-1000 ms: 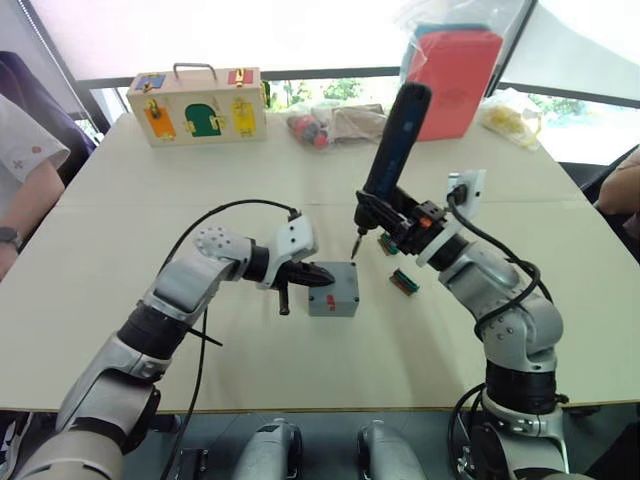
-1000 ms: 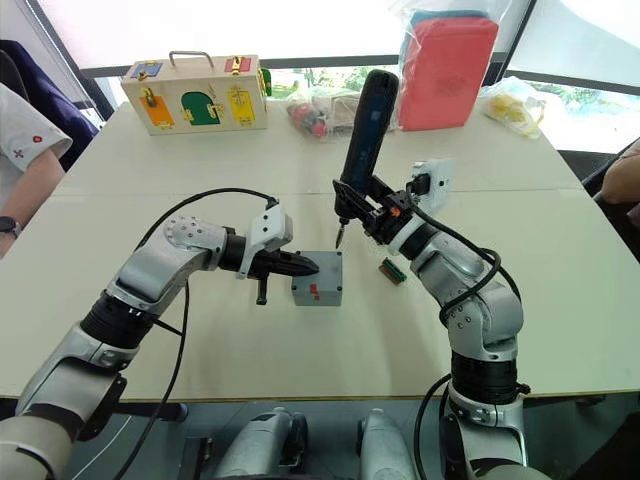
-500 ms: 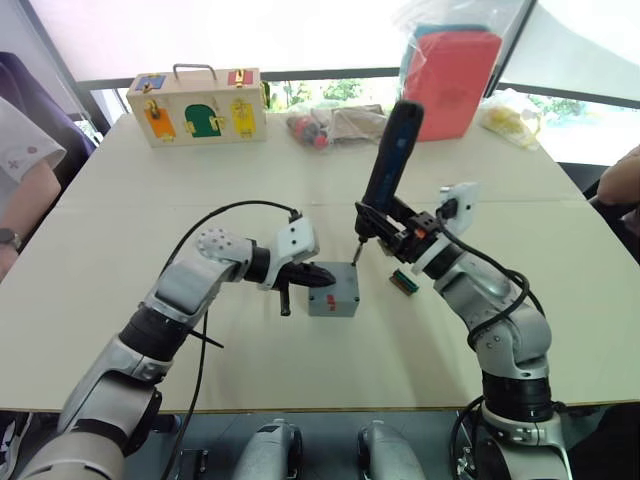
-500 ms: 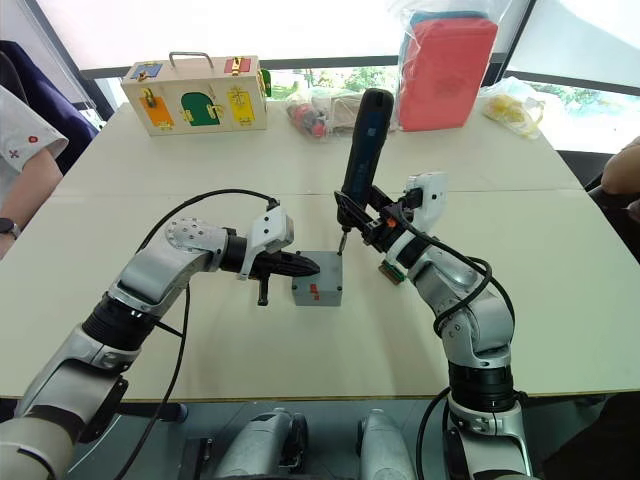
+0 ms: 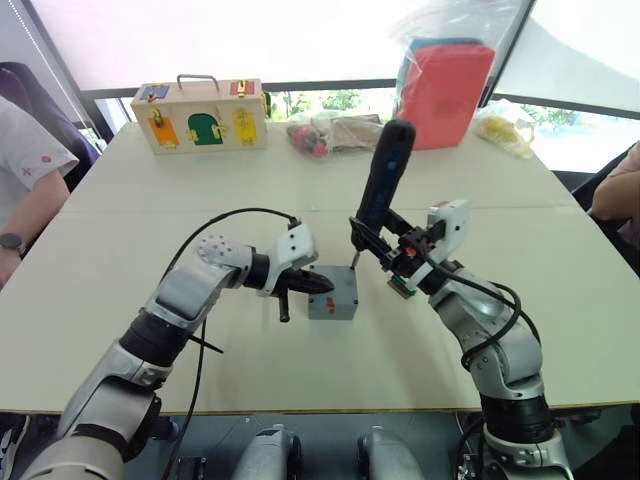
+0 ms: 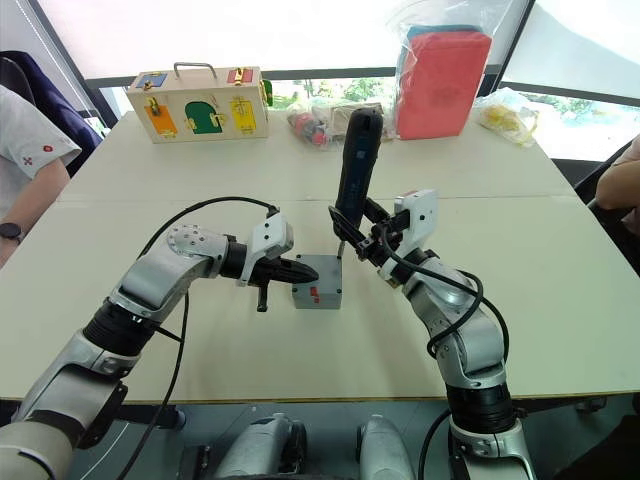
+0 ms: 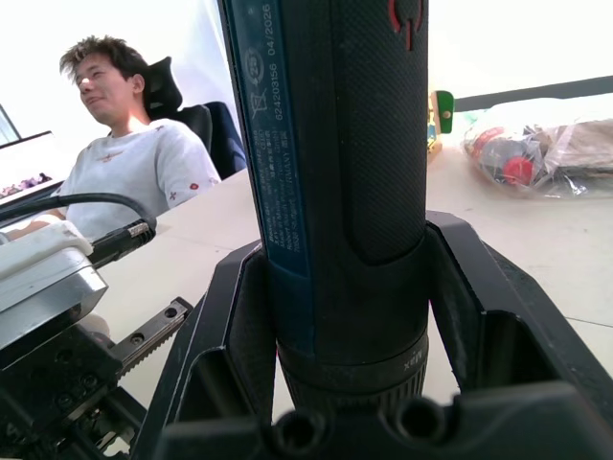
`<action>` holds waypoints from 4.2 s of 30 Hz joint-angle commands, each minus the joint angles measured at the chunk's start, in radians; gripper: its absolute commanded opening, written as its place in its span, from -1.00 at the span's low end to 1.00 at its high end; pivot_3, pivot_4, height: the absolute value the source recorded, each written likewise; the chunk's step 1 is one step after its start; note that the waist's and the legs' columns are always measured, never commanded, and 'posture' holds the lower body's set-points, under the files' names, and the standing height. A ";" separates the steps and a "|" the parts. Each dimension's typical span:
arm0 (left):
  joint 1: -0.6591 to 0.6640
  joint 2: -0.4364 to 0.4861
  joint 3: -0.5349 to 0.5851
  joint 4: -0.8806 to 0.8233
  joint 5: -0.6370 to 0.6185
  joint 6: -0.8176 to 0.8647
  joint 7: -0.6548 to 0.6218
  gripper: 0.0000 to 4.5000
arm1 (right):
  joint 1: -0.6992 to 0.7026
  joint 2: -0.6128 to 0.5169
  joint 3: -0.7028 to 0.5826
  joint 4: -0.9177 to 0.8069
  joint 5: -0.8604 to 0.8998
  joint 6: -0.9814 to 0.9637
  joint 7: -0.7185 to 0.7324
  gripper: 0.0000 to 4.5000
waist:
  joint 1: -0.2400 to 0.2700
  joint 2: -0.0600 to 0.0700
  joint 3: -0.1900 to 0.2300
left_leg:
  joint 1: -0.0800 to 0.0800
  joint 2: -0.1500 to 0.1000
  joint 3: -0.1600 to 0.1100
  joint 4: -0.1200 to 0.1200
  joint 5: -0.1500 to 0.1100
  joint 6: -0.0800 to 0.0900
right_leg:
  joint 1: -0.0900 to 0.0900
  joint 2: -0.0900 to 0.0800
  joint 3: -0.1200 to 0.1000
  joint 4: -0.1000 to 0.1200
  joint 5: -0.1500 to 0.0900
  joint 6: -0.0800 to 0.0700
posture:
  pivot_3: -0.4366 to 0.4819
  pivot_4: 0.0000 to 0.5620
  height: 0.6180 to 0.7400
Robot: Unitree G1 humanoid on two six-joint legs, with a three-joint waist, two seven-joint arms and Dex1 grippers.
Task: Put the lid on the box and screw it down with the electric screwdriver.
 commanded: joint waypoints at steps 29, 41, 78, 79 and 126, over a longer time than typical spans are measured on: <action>0.008 -0.021 0.000 0.027 0.027 -0.006 0.007 -1.00 | 0.026 -0.016 0.045 0.069 -0.034 0.050 -0.020 -0.19 | 0.001 -0.001 -0.007 | 0.000 0.000 -0.001 -0.002 -0.001 -0.001 | 0.000 -0.006 0.000 -0.003 0.000 -0.001 | -0.05 -0.47 1.00; 0.031 -0.015 -0.012 0.025 0.041 -0.024 0.004 -1.00 | -0.181 -0.073 -0.073 -0.055 0.063 0.139 -0.035 -0.19 | 0.002 -0.001 -0.006 | -0.002 -0.001 0.000 -0.005 -0.001 -0.001 | -0.003 -0.008 0.000 -0.004 -0.001 -0.003 | -0.05 -0.47 1.00; 0.156 0.217 0.188 -0.357 -0.215 0.157 -0.061 -1.00 | -0.547 -0.810 0.062 0.780 0.431 1.160 0.035 -0.19 | 0.002 0.009 0.001 | -0.030 0.000 0.004 0.001 0.001 0.000 | -0.029 -0.004 0.000 -0.003 0.003 -0.001 | -0.05 -0.47 1.00; 0.154 0.215 0.189 -0.351 -0.215 0.157 -0.056 -1.00 | -0.552 -0.803 0.069 0.783 0.415 1.160 0.046 -0.19 | 0.002 0.009 0.001 | -0.031 0.000 0.004 0.001 0.001 0.001 | -0.029 -0.003 0.000 -0.004 0.004 -0.001 | -0.05 -0.47 1.00; 0.236 0.212 0.303 -0.286 -0.252 0.237 0.161 -1.00 | -0.057 -0.735 -0.048 -0.103 0.296 0.492 0.579 0.98 | 0.023 0.008 0.001 | -0.031 0.000 0.002 0.005 0.001 -0.001 | -0.028 -0.004 0.000 -0.002 0.006 0.003 | -0.05 -0.47 1.00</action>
